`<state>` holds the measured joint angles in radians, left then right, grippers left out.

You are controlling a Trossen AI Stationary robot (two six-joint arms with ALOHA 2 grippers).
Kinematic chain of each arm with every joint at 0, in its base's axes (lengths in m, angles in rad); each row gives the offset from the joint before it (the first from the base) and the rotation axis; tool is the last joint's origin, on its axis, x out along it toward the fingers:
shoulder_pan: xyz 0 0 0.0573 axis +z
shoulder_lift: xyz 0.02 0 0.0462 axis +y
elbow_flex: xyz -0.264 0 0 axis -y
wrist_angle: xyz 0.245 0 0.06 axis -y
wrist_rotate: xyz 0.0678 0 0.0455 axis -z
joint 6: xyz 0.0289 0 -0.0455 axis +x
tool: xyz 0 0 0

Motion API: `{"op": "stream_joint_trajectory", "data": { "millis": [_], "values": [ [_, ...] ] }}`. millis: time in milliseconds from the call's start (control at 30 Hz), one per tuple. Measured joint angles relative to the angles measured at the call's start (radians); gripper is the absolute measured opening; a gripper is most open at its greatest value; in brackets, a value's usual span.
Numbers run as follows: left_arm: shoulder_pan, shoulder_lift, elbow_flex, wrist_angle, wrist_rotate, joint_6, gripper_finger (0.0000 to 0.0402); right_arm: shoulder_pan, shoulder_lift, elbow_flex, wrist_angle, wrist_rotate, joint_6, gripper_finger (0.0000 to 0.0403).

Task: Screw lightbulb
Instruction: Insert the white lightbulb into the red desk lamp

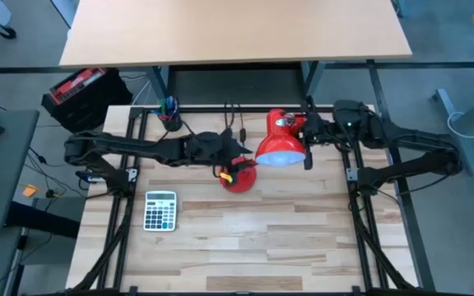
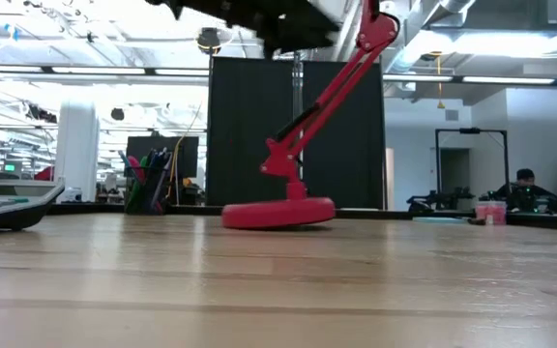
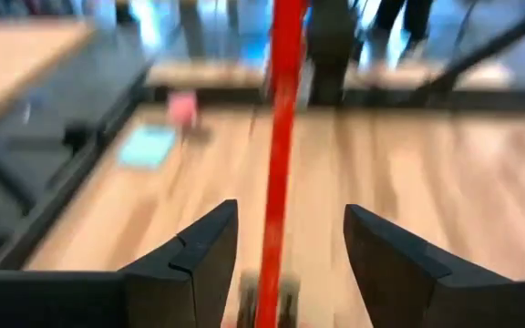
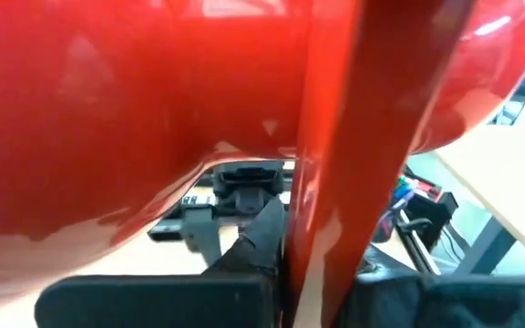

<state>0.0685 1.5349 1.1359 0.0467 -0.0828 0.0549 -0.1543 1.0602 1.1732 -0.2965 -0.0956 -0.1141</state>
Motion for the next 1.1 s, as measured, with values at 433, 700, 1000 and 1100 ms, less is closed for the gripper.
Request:
{"op": "stream_joint_trajectory", "data": {
  "millis": [433, 700, 1000, 1100],
  "values": [
    [-0.011, 0.001, -0.347, 0.1, -0.101, -0.14, 0.0147, -0.001, -0.004, 0.003, -0.113, 0.048, 0.056, 0.0037],
    [0.017, 0.043, -0.406, 0.142, -0.104, -0.139, 0.0119, -0.011, 0.026, 0.004, -0.134, 0.046, 0.076, 0.0037],
    [0.019, 0.247, -0.406, 0.353, -0.058, -0.205, 0.0098, -0.018, 0.114, 0.007, -0.122, 0.039, 0.087, 0.0037],
    [0.026, 0.272, -0.403, 0.365, -0.056, -0.214, 0.0093, -0.034, 0.115, 0.006, -0.14, 0.033, 0.101, 0.0037]
  ]
}}
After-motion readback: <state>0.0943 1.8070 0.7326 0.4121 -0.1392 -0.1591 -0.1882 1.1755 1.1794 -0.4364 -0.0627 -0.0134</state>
